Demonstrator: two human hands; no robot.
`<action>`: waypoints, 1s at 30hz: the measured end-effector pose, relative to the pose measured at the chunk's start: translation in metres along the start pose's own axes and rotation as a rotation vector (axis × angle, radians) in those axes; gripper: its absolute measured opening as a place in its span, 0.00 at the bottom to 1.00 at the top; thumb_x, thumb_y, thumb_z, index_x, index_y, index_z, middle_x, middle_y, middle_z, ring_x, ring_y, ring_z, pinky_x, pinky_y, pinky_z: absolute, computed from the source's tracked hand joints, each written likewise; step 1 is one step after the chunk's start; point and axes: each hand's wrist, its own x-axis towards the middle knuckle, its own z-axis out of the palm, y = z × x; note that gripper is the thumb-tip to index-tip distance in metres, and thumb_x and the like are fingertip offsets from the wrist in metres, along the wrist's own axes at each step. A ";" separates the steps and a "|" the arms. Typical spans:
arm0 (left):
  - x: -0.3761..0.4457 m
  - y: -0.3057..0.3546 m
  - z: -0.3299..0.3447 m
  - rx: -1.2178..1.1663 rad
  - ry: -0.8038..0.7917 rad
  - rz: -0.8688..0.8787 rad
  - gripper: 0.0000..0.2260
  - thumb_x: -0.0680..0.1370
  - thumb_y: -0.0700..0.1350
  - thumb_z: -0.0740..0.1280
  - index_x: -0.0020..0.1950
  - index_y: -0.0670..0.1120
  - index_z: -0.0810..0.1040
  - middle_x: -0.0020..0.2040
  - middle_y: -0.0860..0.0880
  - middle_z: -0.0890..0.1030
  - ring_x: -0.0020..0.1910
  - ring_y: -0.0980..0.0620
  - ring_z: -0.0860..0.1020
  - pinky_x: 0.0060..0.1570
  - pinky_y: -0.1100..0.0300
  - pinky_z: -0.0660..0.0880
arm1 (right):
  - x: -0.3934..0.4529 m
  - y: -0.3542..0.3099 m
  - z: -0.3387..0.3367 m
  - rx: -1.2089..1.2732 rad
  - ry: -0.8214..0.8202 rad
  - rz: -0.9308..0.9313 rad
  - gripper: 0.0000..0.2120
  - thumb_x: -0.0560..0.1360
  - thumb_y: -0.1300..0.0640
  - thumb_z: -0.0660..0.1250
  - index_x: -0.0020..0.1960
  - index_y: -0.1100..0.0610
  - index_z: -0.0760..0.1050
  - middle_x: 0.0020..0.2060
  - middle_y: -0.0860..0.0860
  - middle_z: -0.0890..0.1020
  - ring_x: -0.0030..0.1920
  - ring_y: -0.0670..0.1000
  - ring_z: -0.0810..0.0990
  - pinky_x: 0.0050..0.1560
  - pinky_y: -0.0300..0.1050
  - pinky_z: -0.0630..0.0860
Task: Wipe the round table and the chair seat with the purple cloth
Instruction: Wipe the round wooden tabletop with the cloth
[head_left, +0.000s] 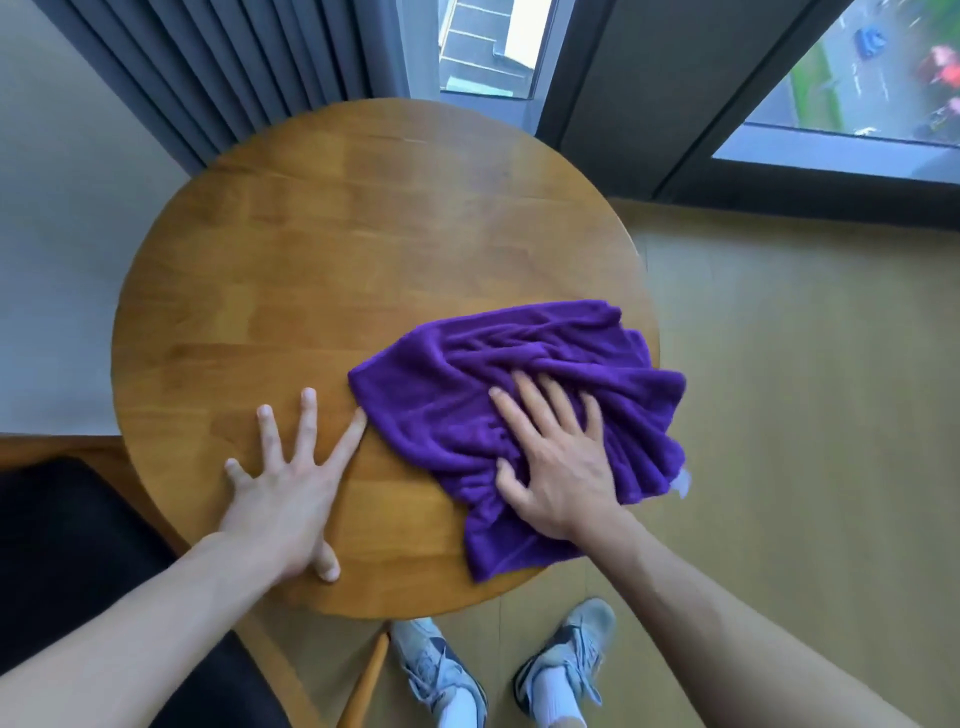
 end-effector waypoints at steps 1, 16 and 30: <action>0.000 0.000 -0.001 0.000 0.001 -0.003 0.75 0.61 0.60 0.84 0.67 0.61 0.13 0.67 0.41 0.12 0.76 0.25 0.30 0.71 0.25 0.59 | 0.002 0.002 0.000 -0.004 0.007 0.102 0.38 0.73 0.40 0.61 0.81 0.45 0.59 0.82 0.48 0.58 0.81 0.56 0.58 0.77 0.67 0.52; -0.003 0.008 0.003 0.020 0.051 -0.043 0.75 0.61 0.61 0.84 0.67 0.60 0.12 0.69 0.40 0.14 0.77 0.25 0.31 0.72 0.28 0.61 | -0.011 -0.071 0.016 0.098 0.003 0.508 0.41 0.73 0.42 0.57 0.83 0.56 0.53 0.83 0.58 0.50 0.82 0.62 0.47 0.77 0.72 0.47; -0.001 0.009 0.006 -0.203 0.164 -0.061 0.59 0.71 0.60 0.78 0.79 0.67 0.31 0.80 0.48 0.26 0.81 0.34 0.35 0.75 0.31 0.58 | 0.013 0.009 0.001 0.138 0.133 0.279 0.35 0.73 0.43 0.59 0.79 0.50 0.65 0.81 0.48 0.61 0.81 0.52 0.57 0.80 0.61 0.50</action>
